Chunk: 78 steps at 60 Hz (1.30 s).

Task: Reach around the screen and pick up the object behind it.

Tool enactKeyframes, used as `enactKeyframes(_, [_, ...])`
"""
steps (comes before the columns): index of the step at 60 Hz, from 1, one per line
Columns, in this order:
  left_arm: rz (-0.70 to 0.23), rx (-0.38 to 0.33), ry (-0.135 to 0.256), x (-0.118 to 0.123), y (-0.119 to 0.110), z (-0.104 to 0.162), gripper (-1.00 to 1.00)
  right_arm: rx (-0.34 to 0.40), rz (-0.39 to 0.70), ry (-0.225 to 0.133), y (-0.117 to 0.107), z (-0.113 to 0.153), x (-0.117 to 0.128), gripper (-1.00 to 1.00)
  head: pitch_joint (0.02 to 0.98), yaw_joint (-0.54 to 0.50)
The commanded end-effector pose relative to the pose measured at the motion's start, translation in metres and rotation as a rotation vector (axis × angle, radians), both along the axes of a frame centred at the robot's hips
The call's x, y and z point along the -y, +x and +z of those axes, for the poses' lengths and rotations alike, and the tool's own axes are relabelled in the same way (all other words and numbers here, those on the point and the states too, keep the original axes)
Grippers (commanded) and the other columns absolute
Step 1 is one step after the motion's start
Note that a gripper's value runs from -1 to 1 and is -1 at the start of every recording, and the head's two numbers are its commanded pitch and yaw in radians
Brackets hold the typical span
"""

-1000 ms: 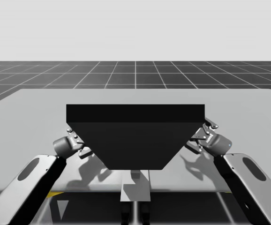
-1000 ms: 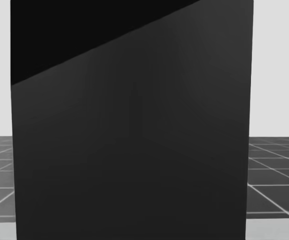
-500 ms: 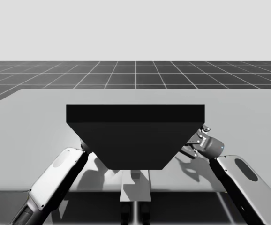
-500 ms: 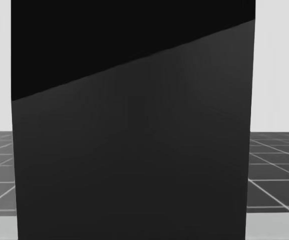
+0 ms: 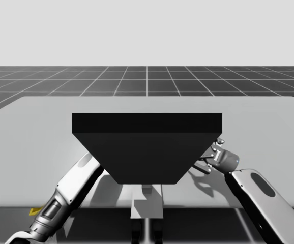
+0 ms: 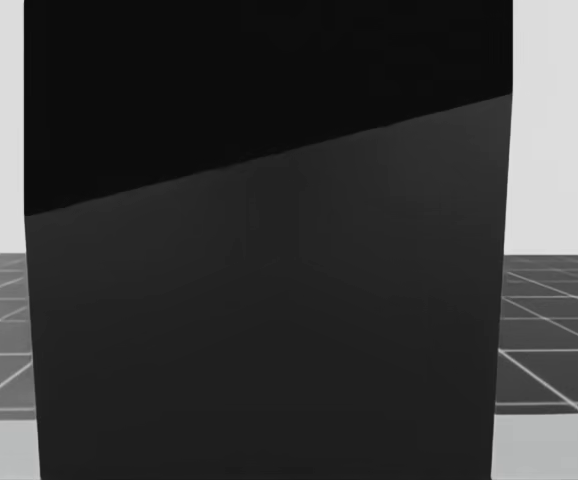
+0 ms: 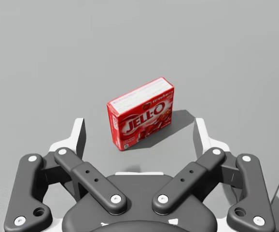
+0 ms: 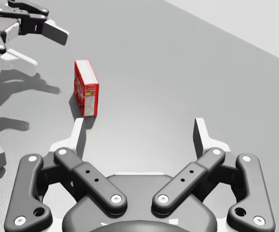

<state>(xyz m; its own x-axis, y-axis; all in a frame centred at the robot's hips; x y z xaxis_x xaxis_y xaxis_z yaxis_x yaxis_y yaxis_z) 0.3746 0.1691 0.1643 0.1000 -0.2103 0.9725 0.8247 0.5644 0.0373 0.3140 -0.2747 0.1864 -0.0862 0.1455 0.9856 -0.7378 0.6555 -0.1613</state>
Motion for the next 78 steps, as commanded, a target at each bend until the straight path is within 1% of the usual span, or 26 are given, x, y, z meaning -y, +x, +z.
enactKeyframes(1, [-0.019,-0.011,0.002,0.008,0.012,-0.004,-1.00,-0.003,0.004,-0.006,0.000,-0.002,-0.002,-1.00,0.119,-0.03])
enactKeyframes(6, [-0.028,-0.026,-0.003,0.014,0.017,-0.007,-1.00,-0.005,0.003,-0.010,0.000,-0.002,-0.003,-1.00,0.123,-0.03])
enactKeyframes(20, [-0.047,-0.030,0.010,0.030,0.029,-0.013,-1.00,-0.009,0.006,-0.017,-0.001,-0.003,-0.003,-1.00,0.131,-0.04])
enactKeyframes(28, [-0.051,-0.039,0.009,0.034,0.037,-0.014,-1.00,-0.011,0.008,-0.021,-0.001,-0.004,-0.004,-1.00,0.133,-0.04])
enactKeyframes(34, [-0.058,-0.059,0.003,0.038,0.043,-0.020,-1.00,-0.013,0.005,-0.028,0.000,-0.005,-0.005,-1.00,0.139,-0.05])
enactKeyframes(36, [-0.060,-0.057,0.008,0.039,0.045,-0.022,-1.00,-0.013,0.004,-0.030,0.000,-0.006,-0.005,-1.00,0.140,-0.05])
enactKeyframes(39, [-0.066,-0.066,0.000,0.040,0.049,-0.024,-1.00,-0.013,0.004,-0.031,0.000,-0.006,-0.005,-1.00,0.143,-0.06])
enactKeyframes(42, [-0.071,-0.065,0.002,0.042,0.051,-0.026,-1.00,-0.013,0.004,-0.033,0.000,-0.006,-0.006,-1.00,0.145,-0.06])
enactKeyframes(51, [-0.086,-0.098,-0.008,0.048,0.055,-0.033,-1.00,-0.014,0.000,-0.040,0.001,-0.008,-0.005,-1.00,0.151,-0.06])
enactKeyframes(55, [-0.096,-0.106,-0.005,0.049,0.054,-0.036,-1.00,-0.013,-0.001,-0.041,0.001,-0.008,-0.005,-1.00,0.152,-0.06])
enactKeyframes(57, [-0.098,-0.109,-0.006,0.050,0.053,-0.037,-0.91,-0.013,-0.001,-0.041,0.001,-0.008,-0.005,-1.00,0.152,-0.06])
enactKeyframes(58, [-0.099,-0.108,-0.004,0.050,0.053,-0.037,-0.82,-0.013,-0.001,-0.041,0.001,-0.008,-0.005,-1.00,0.153,-0.06])
enactKeyframes(59, [-0.099,-0.108,-0.004,0.050,0.053,-0.037,-0.65,-0.013,-0.001,-0.042,0.001,-0.008,-0.005,-1.00,0.153,-0.06])
enactKeyframes(60, [-0.100,-0.109,-0.005,0.050,0.053,-0.038,-0.08,-0.013,-0.001,-0.042,0.001,-0.008,-0.005,-1.00,0.152,-0.06])
enactKeyframes(61, [-0.101,-0.111,-0.006,0.050,0.052,-0.038,0.30,-0.012,-0.001,-0.042,0.001,-0.008,-0.005,-1.00,0.152,-0.06])
enactKeyframes(62, [-0.101,-0.111,-0.007,0.050,0.052,-0.038,0.52,-0.012,-0.001,-0.042,0.001,-0.008,-0.005,-1.00,0.153,-0.06])
enactKeyframes(63, [-0.103,-0.116,-0.010,0.049,0.052,-0.038,0.82,-0.012,-0.001,-0.043,0.001,-0.008,-0.004,-1.00,0.152,-0.06])
enactKeyframes(64, [-0.103,-0.117,-0.011,0.049,0.052,-0.038,0.89,-0.012,-0.001,-0.043,0.001,-0.008,-0.004,-1.00,0.152,-0.06])
enactKeyframes(67, [-0.104,-0.117,-0.010,0.049,0.052,-0.037,0.92,-0.012,-0.001,-0.043,0.001,-0.008,-0.004,-1.00,0.153,-0.06])
enactKeyframes(68, [-0.106,-0.119,-0.012,0.048,0.052,-0.037,0.97,-0.011,-0.002,-0.043,0.001,-0.008,-0.004,-1.00,0.154,-0.06])
enactKeyframes(78, [-0.098,-0.113,-0.010,0.044,0.051,-0.034,1.00,-0.010,-0.002,-0.045,0.001,-0.008,-0.004,-1.00,0.153,-0.06])
